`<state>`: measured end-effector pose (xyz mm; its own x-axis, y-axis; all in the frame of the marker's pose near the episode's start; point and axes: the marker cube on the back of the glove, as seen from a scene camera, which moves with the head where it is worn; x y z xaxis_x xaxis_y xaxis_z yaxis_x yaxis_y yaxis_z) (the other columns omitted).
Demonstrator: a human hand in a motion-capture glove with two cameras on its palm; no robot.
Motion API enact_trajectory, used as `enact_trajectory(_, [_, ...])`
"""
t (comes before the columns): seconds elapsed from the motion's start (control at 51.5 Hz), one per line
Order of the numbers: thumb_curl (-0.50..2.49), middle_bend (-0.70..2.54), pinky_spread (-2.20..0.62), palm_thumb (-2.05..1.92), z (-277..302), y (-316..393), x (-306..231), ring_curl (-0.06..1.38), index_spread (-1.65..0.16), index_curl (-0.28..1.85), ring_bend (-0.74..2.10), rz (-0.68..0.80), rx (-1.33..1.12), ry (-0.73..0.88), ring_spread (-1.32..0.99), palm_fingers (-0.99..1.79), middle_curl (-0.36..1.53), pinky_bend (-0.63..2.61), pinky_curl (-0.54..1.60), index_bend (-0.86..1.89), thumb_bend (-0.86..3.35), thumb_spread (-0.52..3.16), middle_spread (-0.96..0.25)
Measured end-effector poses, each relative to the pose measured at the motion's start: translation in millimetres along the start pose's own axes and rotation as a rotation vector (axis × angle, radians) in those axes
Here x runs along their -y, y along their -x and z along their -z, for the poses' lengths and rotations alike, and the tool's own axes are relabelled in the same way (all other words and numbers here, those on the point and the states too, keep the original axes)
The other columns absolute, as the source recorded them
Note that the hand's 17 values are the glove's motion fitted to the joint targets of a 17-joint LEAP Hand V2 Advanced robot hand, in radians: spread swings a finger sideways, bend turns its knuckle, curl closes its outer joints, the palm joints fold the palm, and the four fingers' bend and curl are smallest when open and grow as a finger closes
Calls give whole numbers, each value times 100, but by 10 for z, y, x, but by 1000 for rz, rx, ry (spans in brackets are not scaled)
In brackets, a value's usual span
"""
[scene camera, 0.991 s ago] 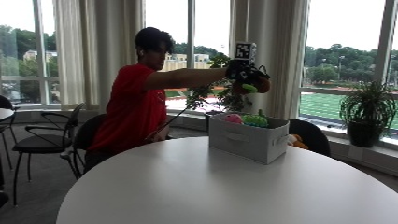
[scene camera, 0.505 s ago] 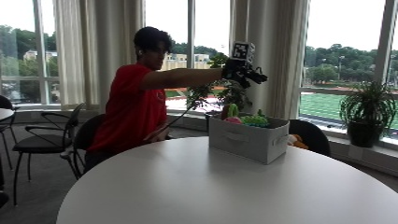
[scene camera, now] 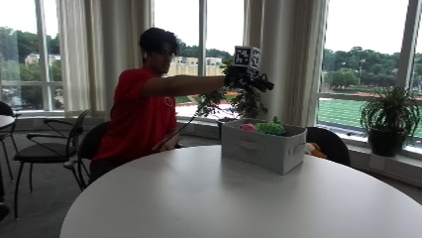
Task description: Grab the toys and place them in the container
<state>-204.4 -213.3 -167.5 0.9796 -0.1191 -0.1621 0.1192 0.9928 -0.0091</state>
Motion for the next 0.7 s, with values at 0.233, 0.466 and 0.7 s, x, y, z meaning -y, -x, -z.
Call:
enact_trajectory(0.233, [51, 16, 1, 2, -533, -750, -228, 43, -39, 30, 40, -84, 32, 8, 0, -8, 32, 133, 34, 14, -2, 125, -8])
enact_trajectory(0.466, [46, 16, 3, 2, -917, -1320, -502, 41, -38, 29, 38, -171, 67, 39, 0, -8, 30, 129, 33, 15, -2, 127, -8])
enact_trajectory(0.7, [43, 16, 3, 3, -1164, -1762, -785, 40, -39, 29, 34, -223, 119, 67, 0, -8, 30, 125, 32, 16, -2, 127, -8])
